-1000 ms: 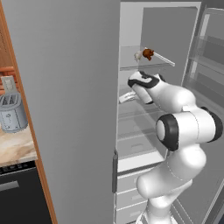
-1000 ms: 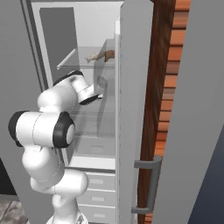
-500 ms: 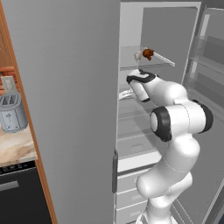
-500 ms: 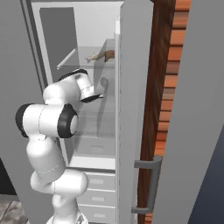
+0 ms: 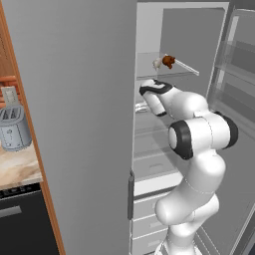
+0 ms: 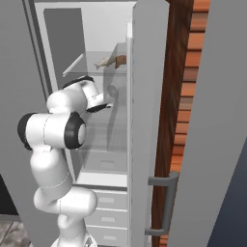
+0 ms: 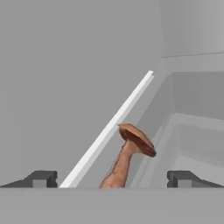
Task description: Gather the mushroom and lime from the fridge and place them on a tray on the dining counter. Then gather the chicken drumstick and fish from the fridge and place them on the other tray.
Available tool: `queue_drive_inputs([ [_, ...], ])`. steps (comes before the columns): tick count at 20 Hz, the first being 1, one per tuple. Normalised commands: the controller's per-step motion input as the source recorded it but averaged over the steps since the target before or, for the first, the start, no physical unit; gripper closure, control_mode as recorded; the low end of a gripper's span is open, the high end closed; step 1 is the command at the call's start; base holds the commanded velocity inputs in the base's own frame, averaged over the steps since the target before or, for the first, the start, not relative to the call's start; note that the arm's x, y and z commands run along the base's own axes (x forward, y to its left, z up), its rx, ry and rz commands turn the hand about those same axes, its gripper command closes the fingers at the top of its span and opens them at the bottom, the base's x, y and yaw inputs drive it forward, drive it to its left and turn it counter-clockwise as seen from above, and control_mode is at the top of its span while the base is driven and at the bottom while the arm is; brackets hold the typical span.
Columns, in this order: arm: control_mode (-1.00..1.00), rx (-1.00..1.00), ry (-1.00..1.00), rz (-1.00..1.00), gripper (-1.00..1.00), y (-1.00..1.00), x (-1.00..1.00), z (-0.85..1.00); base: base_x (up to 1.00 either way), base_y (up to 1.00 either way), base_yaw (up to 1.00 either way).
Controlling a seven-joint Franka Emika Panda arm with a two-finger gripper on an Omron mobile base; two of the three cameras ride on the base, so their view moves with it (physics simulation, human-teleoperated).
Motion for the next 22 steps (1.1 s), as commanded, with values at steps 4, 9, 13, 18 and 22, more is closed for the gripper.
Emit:
queue_drive_inputs([
  [4, -1.0, 0.0, 0.0, 0.0, -1.0, 0.07, 0.29, 0.0, 0.0, 0.0, 0.0],
  [9, -1.0, 0.0, 0.0, 0.0, -1.0, 0.05, 0.27, -0.09, 0.0, 0.0, 0.0],
  [13, -1.0, 0.0, 0.0, 0.0, -1.0, 0.0, 0.1, -0.23, 0.0, 0.0, 0.0],
  [18, -1.0, 0.0, -0.02, 0.0, -1.0, 0.0, 0.08, -0.17, 0.0, 0.0, 0.0],
  [22, -1.0, 0.0, -0.02, 0.0, -1.0, 0.17, 0.02, -0.03, 0.0, 0.0, 0.0],
])
